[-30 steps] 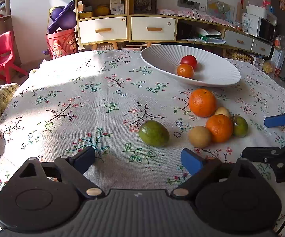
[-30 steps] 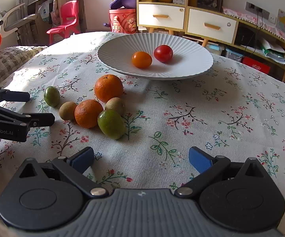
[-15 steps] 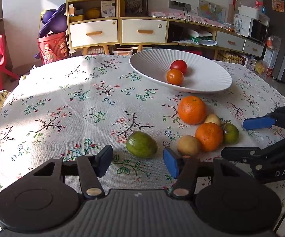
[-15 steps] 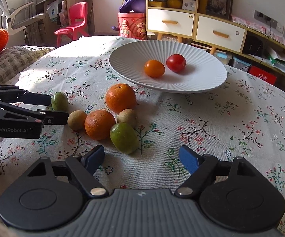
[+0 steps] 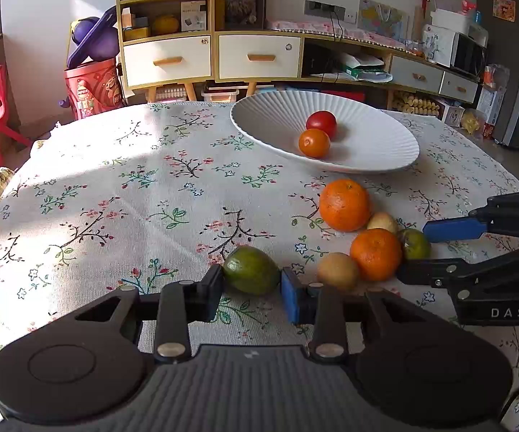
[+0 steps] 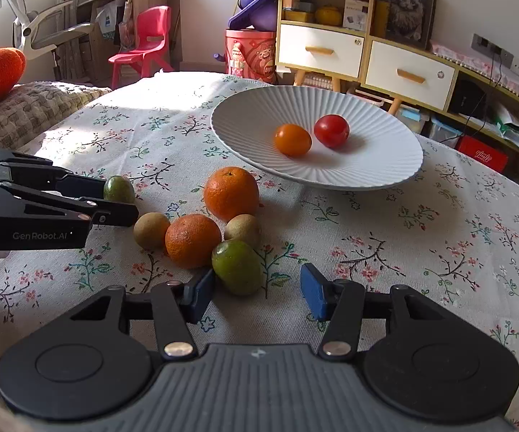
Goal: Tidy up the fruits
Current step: 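Grasp a green fruit with the left tool while the right tool grasps another green fruit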
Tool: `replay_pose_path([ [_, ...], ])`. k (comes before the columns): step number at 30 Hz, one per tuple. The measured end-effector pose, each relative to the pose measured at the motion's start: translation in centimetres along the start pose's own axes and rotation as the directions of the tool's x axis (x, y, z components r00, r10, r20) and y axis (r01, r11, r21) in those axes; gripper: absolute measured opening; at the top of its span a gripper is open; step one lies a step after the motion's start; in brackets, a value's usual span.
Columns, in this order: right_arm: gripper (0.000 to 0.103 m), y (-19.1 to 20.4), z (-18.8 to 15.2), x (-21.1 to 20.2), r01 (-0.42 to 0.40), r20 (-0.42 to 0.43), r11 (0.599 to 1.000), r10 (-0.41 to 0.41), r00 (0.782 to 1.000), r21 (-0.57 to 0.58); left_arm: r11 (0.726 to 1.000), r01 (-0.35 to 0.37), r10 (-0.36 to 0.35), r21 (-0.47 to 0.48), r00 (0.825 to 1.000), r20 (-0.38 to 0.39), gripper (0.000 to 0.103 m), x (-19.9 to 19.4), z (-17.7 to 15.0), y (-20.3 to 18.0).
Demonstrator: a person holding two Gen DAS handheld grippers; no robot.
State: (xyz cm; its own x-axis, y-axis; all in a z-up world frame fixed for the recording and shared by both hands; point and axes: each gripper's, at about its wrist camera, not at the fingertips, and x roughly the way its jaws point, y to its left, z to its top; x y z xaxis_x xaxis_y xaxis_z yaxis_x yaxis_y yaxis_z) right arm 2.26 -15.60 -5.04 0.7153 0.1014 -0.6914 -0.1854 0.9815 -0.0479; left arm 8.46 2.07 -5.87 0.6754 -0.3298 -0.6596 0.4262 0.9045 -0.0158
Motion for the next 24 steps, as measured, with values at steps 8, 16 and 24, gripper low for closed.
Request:
replay_pose_path([
  [8,0.029,0.4,0.2,0.0,-0.027,0.002,0.999,0.027,1.0,-0.02,1.0,0.004,-0.004,-0.011,1.0,-0.012,0.019,0.0,0.2,0.2],
  [16,0.025,0.2,0.4,-0.1,-0.051,-0.008,0.999,0.05,0.999,-0.004,1.0,0.006,-0.007,-0.022,0.999,-0.038,0.019,-0.1,0.6,0.1],
  [24,0.025,-0.3,1.0,-0.6,-0.057,-0.018,0.998,0.057,0.998,0.024,0.998,0.019,-0.023,-0.054,0.997,-0.076,0.019,-0.5,1.2,-0.2],
])
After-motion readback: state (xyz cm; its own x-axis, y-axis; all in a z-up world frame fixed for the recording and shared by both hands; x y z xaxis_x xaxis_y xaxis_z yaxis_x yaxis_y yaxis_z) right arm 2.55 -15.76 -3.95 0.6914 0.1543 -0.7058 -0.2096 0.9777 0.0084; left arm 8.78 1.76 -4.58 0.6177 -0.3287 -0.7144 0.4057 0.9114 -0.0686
